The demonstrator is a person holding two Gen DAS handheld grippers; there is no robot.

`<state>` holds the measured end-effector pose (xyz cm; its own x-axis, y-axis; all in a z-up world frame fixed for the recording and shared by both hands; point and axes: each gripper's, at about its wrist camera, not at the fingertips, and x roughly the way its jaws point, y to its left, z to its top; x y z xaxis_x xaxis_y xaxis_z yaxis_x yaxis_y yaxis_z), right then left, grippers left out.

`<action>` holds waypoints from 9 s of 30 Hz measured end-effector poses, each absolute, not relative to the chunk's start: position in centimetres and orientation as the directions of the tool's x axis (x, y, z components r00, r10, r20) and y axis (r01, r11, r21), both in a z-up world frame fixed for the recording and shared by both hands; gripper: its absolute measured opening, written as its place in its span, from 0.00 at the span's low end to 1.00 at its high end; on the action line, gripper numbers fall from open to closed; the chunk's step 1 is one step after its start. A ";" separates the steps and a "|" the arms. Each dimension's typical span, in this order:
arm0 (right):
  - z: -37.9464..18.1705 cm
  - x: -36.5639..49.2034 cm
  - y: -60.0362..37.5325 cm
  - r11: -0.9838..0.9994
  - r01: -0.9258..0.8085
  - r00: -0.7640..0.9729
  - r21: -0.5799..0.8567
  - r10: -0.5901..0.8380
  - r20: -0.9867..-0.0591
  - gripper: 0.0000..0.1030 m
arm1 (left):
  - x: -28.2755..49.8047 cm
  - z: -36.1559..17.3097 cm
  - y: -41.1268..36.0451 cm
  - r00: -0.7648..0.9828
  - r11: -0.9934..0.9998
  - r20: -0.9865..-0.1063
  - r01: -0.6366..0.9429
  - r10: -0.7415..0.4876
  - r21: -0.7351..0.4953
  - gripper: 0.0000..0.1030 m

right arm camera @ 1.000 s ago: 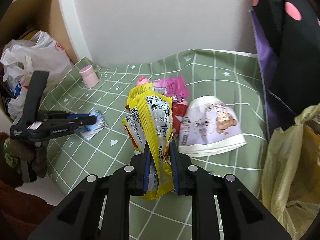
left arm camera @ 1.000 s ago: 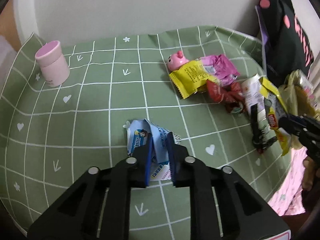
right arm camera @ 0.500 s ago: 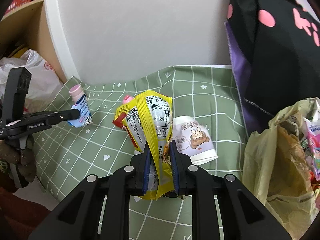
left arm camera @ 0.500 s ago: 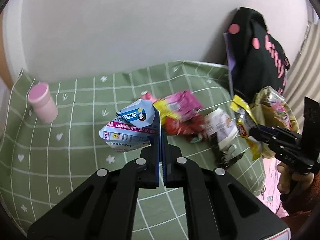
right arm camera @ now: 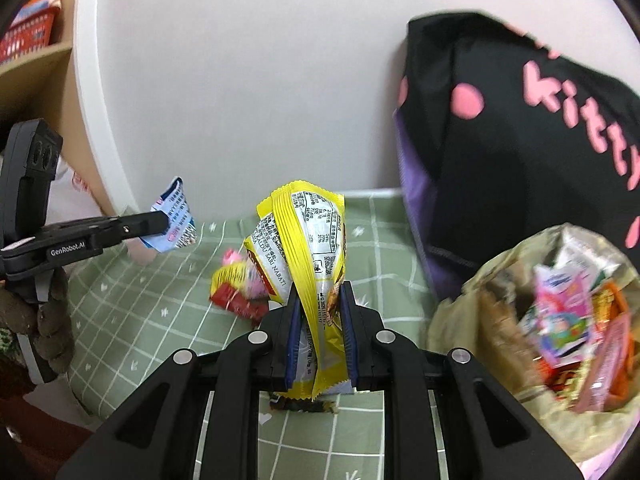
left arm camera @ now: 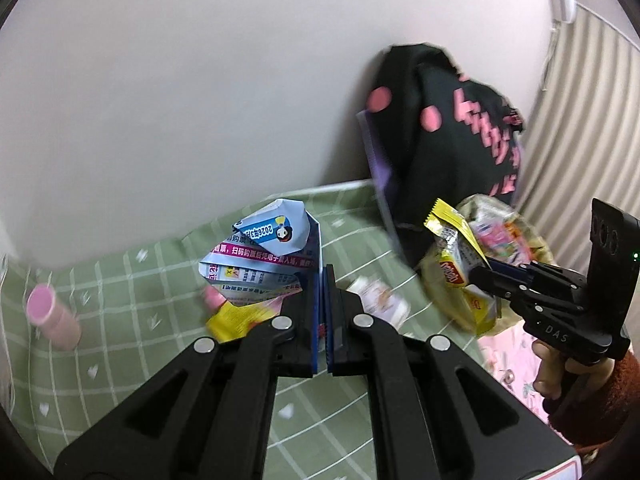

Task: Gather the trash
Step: 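Lift both held wrappers and carry them over the yellow bin, then open the left tool and right tool to drop the wrappers into the bin, then move both tools back over the table toward the red and black wrappers, then grasp the black wrapper strip with the right tool, then lift the black wrapper with the right tool while the left tool grasps the red wrapper, then carry the black and red wrappers over the yellow bin with both tools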

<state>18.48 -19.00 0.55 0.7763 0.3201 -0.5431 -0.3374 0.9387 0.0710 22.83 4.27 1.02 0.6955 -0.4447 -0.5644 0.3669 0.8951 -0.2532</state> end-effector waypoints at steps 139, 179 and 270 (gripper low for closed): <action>-11.4 18.4 -16.8 0.883 -0.460 0.507 0.094 0.348 -0.789 0.48 | 24.8 -12.2 1.8 0.421 0.911 -0.842 0.371 -0.337 -0.179 0.46; -13.4 19.0 -16.2 0.870 -0.494 0.492 0.008 0.287 -0.822 0.24 | 25.0 -8.5 2.9 0.475 0.863 -0.746 0.429 -0.467 -0.267 0.46; -0.2 19.1 -42.7 0.998 -0.054 0.769 -0.020 0.029 -0.638 0.16 | 31.9 -4.0 -29.4 0.280 0.622 -0.769 0.760 -0.576 -0.189 0.24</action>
<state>19.08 -42.69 -0.18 0.7691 0.0289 -0.6385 -0.0541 0.9983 -0.0200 31.91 -29.41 -3.99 0.2795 -0.5756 -0.7685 0.7601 0.6217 -0.1892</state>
